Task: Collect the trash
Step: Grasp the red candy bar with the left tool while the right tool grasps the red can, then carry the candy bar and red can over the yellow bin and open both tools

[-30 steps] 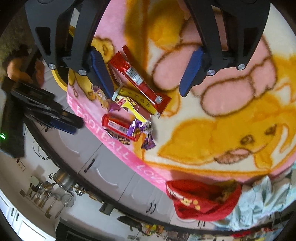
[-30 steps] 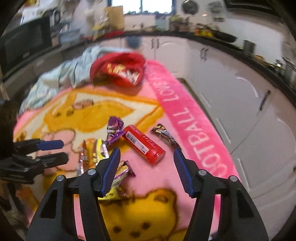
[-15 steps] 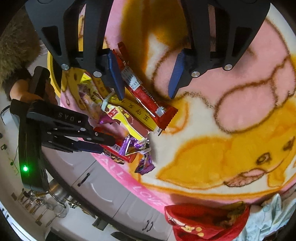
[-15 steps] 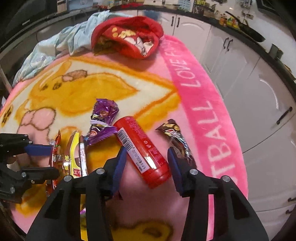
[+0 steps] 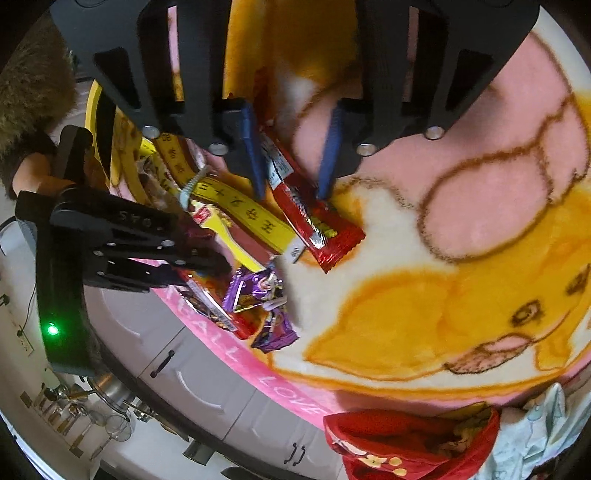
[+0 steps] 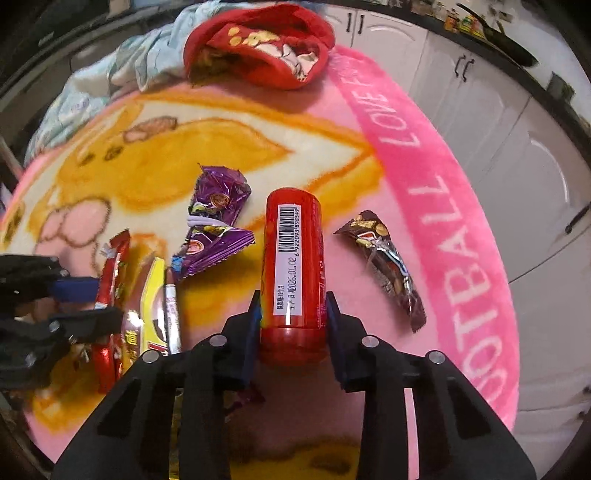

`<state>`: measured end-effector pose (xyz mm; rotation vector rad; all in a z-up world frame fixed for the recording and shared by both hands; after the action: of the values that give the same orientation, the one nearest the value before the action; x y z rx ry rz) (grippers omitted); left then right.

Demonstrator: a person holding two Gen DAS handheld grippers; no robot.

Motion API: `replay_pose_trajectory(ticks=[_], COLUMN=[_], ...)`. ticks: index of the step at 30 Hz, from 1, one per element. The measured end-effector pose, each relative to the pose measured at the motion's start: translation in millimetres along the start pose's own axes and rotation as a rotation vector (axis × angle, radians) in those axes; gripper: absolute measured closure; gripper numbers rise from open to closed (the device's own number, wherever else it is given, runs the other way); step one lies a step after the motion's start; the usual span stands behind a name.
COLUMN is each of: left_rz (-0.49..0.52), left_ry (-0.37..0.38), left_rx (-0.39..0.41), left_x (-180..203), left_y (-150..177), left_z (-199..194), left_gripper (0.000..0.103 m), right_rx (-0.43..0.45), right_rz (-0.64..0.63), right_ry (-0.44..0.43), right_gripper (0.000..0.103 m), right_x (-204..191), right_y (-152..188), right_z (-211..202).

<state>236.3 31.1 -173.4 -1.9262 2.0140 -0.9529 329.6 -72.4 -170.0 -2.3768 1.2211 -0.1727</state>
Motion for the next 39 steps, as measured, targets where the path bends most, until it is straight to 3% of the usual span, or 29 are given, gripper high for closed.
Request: replay_pose_trajectory(ticks=[7, 15, 20, 39], left_rz=[-0.01, 0.012, 0.044, 0.154], left_ry=[0.03, 0.028, 0.019, 0.037], left_rx=[0.006, 0.026, 0.049, 0.152], left_x=[-7.1, -2.0, 7.6, 59.2], left_y=[7.9, 17.8, 18.7, -0.4], left_z=[-6.7, -17.8, -29.6, -74.9], left_gripper=[0.098, 0.1, 0.101, 0.101], right_rx=[0.033, 0.041, 0.096, 0.213], right_rz=[0.101, 0.233, 0.284, 0.295], right_ry=[-0.027, -0.047, -0.051, -0.033], right_gripper=[0.072, 0.072, 0.073, 0.073], right_x=[14.4, 33.8, 38.5, 32.7], right_y=[16.0, 45.0, 53.7, 81.5], right_z=[-16.5, -32.4, -52.0, -119.6])
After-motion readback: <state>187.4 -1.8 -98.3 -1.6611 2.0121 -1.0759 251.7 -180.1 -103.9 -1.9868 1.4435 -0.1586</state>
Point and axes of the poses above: each gripper's, at about its wrist camera, not at the fingertips, and z roughly the way its jaws point, x to its right, y to its underside, the point moved 8 cm from there along z, roughly the way its jaws point, and after that the axes turned 12 degrees about z, right-handed, at the moved point
